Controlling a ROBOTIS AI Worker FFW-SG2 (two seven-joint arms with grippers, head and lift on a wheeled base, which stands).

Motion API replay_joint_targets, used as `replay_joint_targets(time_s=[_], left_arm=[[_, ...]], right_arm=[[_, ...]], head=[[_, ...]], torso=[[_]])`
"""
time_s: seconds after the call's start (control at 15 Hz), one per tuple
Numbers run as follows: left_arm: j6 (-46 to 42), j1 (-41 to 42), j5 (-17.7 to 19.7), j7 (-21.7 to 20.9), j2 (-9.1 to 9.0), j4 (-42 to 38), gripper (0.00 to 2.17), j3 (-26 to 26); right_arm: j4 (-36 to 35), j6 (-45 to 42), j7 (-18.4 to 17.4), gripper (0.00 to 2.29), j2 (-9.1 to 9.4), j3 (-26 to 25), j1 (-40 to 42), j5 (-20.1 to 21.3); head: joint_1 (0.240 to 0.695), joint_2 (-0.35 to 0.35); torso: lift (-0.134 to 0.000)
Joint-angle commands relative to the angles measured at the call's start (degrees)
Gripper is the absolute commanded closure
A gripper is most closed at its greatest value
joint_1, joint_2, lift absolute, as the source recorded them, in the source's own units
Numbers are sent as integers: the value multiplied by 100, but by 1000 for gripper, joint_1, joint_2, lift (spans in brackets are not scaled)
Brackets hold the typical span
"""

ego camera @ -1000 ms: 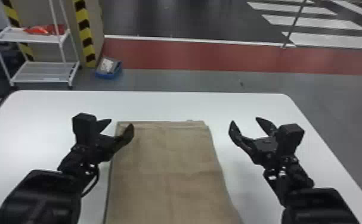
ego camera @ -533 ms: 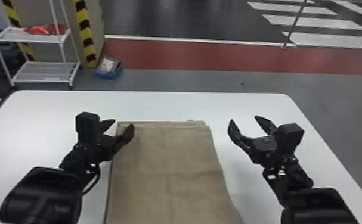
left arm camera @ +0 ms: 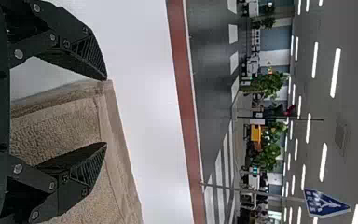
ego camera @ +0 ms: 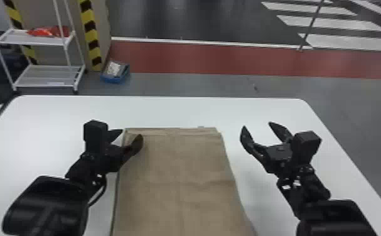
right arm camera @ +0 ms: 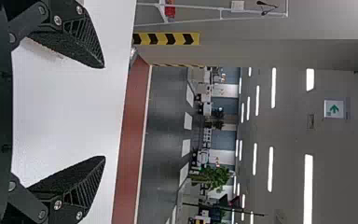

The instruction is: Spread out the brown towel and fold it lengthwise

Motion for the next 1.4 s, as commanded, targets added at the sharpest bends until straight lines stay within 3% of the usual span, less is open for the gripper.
replay_joint_targets(time_s=[0.0, 0.07, 0.13, 1.2, 1.27, 1.33], left_arm=[[0, -14, -2, -15, 0, 6, 478, 0], [35, -23, -2, -15, 0, 15, 640, 0], [35, -23, 7, -15, 0, 6, 664, 0], [176, -85, -177, -112, 0, 59, 667, 9], [229, -85, -169, -112, 0, 67, 741, 9], [299, -76, -160, -86, 0, 67, 947, 9]], right_arm=[[-20, -48, 1, 208, 0, -27, 42, -21], [-20, -48, 1, 208, 0, -35, 51, -30], [-29, -65, 1, 208, 0, -44, 60, -30], [-29, -100, -7, 208, 0, -44, 24, -30], [-29, -100, -7, 208, 0, -44, 33, -30], [-29, -83, -7, 208, 0, -53, 24, -30]], head=[[695, -124], [695, -125], [695, -125], [695, -131], [695, -130], [695, -129]], torso=[[-125], [-125], [-125], [-125], [-125], [-125]])
